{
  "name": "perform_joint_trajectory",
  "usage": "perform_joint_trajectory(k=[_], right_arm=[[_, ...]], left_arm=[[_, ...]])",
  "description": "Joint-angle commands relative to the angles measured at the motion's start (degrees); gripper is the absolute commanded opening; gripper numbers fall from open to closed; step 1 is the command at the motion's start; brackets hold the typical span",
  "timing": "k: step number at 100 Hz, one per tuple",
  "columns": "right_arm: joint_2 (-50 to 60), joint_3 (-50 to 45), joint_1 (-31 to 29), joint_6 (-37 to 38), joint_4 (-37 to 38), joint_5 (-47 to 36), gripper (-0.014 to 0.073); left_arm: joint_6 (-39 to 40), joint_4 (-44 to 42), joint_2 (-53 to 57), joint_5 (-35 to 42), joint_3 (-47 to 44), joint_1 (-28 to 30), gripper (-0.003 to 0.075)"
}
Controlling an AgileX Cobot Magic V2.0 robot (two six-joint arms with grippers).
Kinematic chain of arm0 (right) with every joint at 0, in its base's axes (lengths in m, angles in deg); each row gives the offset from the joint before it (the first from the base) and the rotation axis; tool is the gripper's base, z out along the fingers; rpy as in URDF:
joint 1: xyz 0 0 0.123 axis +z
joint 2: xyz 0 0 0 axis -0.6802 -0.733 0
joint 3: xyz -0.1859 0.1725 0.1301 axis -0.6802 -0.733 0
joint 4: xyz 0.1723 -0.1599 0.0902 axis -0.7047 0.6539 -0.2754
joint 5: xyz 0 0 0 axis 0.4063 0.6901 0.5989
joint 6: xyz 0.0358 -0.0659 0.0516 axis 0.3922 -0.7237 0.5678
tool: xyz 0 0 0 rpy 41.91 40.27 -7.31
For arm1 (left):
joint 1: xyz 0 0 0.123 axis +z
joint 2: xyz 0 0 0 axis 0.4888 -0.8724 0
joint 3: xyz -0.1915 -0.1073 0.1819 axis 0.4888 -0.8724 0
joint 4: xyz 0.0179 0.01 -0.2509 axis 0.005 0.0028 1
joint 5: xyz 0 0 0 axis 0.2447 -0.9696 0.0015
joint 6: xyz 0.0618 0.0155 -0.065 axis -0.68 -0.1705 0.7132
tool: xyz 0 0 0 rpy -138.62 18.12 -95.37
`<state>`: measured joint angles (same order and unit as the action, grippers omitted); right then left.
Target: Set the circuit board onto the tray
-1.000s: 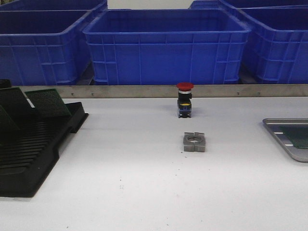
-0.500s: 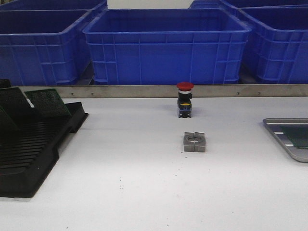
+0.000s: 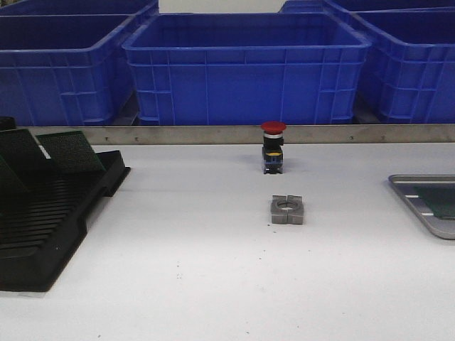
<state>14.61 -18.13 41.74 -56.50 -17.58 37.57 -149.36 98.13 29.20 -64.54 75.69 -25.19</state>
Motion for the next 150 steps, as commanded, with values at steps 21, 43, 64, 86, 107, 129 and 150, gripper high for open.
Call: perform_joint_trajectory(k=[21, 43, 64, 86, 107, 129, 150], right_arm=[[-0.57, 1.5, 0.01, -0.45, -0.78, -2.26, -0.0062], [-0.57, 1.5, 0.01, -0.45, -0.78, -2.26, -0.0062], [-0.57, 1.5, 0.01, -0.45, -0.78, -2.26, -0.0062], [-0.57, 1.5, 0.01, -0.45, -0.78, -2.26, -0.0062], [-0.62, 1.5, 0.01, -0.45, -0.78, -2.43, -0.0062], [-0.62, 1.5, 0.01, -0.45, -0.78, -2.44, -0.0062], [-0.62, 1.5, 0.01, -0.45, -0.78, -2.44, -0.0062]], left_arm=[[5.39, -7.19, -0.86, 6.38, 0.22, -0.47, -0.0017], [50.66, -46.9, -0.86, 9.2, -2.71, -4.72, -0.0017], [74.56, -72.3, -0.86, 23.82, -9.49, -9.42, -0.0017], [87.75, -86.0, -0.12, 22.85, -13.72, -8.78, -0.0017], [88.99, -87.56, 4.63, 16.71, -13.72, -6.53, -0.0017], [88.99, -87.32, 4.86, 12.94, -13.72, -5.59, -0.0017], [88.99, -85.75, 4.86, 10.89, -13.72, -5.59, -0.0017]])
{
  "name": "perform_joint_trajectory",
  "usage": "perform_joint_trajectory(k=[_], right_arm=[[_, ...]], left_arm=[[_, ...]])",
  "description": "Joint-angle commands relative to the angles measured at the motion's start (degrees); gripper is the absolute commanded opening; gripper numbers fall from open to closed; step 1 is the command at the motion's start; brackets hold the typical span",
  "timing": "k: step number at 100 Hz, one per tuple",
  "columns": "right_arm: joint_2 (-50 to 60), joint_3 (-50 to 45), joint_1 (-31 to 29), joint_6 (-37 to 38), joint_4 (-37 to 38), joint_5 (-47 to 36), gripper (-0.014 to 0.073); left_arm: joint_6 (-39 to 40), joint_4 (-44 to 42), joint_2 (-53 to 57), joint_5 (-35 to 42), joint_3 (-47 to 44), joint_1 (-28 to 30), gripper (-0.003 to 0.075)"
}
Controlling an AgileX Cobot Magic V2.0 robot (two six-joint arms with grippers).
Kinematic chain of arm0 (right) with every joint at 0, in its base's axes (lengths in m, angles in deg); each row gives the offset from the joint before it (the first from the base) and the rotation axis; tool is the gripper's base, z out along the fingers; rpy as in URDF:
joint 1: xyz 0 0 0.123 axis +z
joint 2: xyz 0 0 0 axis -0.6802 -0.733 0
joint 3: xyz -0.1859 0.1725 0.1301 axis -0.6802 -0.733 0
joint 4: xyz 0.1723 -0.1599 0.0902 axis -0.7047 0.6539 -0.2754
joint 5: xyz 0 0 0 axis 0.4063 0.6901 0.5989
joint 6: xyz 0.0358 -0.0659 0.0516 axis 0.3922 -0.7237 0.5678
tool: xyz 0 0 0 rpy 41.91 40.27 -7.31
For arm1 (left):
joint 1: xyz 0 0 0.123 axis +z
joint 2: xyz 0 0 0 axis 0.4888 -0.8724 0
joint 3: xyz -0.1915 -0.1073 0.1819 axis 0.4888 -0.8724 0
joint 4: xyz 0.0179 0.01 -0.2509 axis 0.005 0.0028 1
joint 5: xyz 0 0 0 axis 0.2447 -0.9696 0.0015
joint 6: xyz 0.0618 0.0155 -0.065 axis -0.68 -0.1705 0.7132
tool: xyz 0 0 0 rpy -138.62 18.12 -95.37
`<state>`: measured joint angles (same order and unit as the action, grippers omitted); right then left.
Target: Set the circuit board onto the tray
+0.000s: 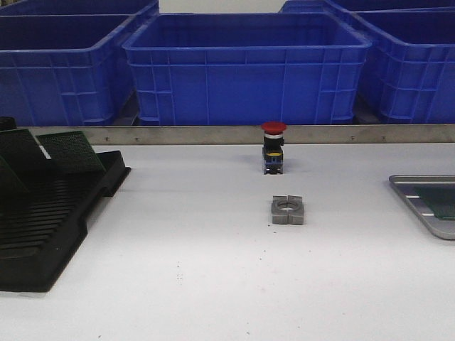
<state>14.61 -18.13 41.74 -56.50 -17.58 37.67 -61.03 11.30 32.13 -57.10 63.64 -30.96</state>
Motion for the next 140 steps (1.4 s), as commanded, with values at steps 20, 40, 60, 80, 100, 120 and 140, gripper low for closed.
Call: perform_joint_trajectory(k=[20, 40, 60, 80, 100, 120, 140], right_arm=[[-0.62, 1.5, 0.01, -0.45, -0.78, -2.54, -0.0062], [-0.62, 1.5, 0.01, -0.45, -0.78, -2.54, -0.0062], [-0.62, 1.5, 0.01, -0.45, -0.78, -2.54, -0.0062], [-0.62, 1.5, 0.01, -0.45, -0.78, -2.54, -0.0062], [-0.62, 1.5, 0.01, -0.45, -0.78, -2.54, -0.0062], [-0.62, 1.5, 0.01, -0.45, -0.78, -2.54, -0.0062], [-0.62, 1.5, 0.01, -0.45, -0.78, -2.54, -0.0062]], left_arm=[[0.66, 3.08, 1.92, 3.45, -1.67, 0.18, -0.0017], [0.66, 3.21, 1.92, 3.43, -1.67, 0.18, -0.0017], [0.66, 3.21, 1.92, 3.43, -1.67, 0.18, -0.0017], [0.66, 3.21, 1.92, 3.43, -1.67, 0.18, -0.0017], [0.66, 3.21, 1.92, 3.43, -1.67, 0.18, -0.0017], [0.66, 3.21, 1.92, 3.43, -1.67, 0.18, -0.0017], [0.66, 3.21, 1.92, 3.43, -1.67, 0.18, -0.0017]])
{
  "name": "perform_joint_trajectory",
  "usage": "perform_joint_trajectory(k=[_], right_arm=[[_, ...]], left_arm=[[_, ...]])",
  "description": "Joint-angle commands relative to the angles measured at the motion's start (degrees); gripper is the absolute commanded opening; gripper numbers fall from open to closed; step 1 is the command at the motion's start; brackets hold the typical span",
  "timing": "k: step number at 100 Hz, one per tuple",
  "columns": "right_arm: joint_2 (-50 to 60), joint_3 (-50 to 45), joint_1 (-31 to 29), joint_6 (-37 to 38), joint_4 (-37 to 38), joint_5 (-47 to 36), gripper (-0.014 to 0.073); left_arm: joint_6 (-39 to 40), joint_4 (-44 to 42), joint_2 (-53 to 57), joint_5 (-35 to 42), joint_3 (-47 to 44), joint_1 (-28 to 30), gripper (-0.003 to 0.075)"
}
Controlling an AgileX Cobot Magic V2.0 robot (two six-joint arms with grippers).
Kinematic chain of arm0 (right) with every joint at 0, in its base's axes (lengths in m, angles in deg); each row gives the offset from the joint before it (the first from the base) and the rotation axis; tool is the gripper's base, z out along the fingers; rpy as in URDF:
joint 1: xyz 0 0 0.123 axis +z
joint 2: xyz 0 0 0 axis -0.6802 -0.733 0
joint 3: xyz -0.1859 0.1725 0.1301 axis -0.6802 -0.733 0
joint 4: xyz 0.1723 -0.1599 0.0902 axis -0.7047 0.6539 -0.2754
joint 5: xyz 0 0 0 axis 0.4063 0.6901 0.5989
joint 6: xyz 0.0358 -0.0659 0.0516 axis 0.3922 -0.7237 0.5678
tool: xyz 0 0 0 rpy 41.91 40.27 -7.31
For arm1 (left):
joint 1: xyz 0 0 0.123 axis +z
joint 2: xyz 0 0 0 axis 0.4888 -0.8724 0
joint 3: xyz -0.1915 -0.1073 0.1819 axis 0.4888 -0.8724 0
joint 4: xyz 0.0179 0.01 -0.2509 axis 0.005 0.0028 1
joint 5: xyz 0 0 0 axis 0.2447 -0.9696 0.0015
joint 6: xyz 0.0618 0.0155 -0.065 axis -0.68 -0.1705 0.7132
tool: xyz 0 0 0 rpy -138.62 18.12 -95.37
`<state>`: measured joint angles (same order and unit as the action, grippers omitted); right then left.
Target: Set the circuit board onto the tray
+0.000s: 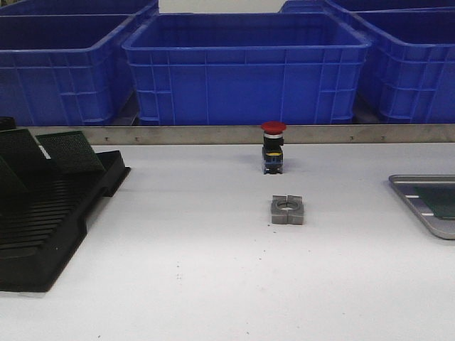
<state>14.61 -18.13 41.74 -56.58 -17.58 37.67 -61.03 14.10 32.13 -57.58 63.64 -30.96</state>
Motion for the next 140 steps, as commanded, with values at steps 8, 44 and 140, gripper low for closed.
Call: perform_joint_trajectory(k=[8, 44, 140], right_arm=[[-0.62, 1.45, 0.01, -0.37, -0.78, -3.23, -0.0062], [-0.62, -4.34, -1.39, 7.64, 5.43, -15.66, -0.0062], [6.52, -13.88, -1.72, 68.68, 61.6, -9.34, -0.0062]], left_arm=[[0.66, 0.41, 1.92, 3.92, -1.67, 0.18, -0.0017], [0.66, 0.41, 1.92, 3.92, -1.67, 0.18, -0.0017], [0.66, 0.41, 1.83, 3.92, -1.67, 0.18, -0.0017]])
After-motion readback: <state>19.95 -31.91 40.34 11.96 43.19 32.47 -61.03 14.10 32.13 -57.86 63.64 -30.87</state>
